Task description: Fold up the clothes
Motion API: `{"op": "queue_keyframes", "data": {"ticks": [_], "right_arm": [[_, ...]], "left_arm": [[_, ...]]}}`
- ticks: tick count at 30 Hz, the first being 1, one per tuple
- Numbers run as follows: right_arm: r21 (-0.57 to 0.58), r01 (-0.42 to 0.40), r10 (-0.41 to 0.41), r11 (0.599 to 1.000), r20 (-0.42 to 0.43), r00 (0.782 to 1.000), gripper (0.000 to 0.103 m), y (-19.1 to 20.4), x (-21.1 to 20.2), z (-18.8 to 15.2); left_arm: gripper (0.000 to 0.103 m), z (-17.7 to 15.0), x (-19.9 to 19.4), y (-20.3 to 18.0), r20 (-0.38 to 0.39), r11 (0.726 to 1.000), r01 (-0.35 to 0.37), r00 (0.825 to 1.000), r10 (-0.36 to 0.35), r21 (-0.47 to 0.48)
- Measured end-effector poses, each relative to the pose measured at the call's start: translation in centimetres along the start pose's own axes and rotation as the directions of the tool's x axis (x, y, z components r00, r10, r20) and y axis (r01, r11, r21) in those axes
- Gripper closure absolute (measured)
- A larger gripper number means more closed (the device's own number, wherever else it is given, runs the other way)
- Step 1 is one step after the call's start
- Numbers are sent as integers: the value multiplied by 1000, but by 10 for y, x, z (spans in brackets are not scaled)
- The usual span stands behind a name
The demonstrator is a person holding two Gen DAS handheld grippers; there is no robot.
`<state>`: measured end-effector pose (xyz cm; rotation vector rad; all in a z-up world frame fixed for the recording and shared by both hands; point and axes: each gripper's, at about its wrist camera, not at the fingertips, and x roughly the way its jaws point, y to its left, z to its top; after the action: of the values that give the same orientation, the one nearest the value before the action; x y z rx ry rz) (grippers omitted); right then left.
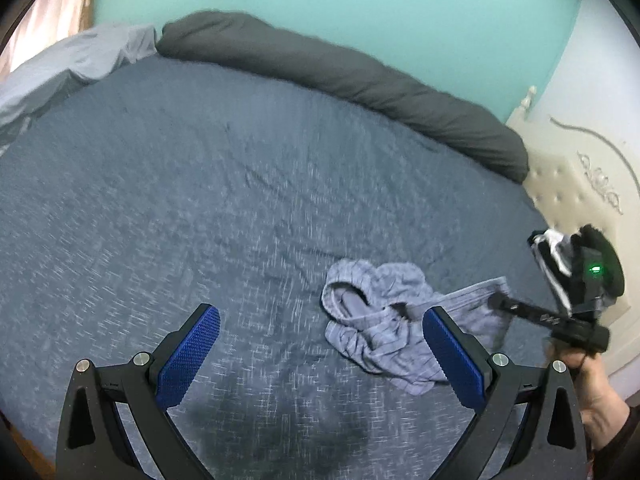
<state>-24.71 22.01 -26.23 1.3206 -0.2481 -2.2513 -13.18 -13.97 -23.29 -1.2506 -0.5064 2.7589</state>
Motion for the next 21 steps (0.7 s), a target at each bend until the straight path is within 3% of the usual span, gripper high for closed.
{"op": "queue_keyframes", "data": {"ticks": [9, 21], "right_arm": [[34, -24, 23, 999, 34, 999, 97, -31, -16, -1], [84, -82, 78, 993, 42, 996, 96, -48, 1, -12]], "left_arm": [[0, -11, 88, -10, -124, 999, 5, 992, 2, 54], [1, -10, 142, -2, -189, 997, -10, 982, 25, 76]]}}
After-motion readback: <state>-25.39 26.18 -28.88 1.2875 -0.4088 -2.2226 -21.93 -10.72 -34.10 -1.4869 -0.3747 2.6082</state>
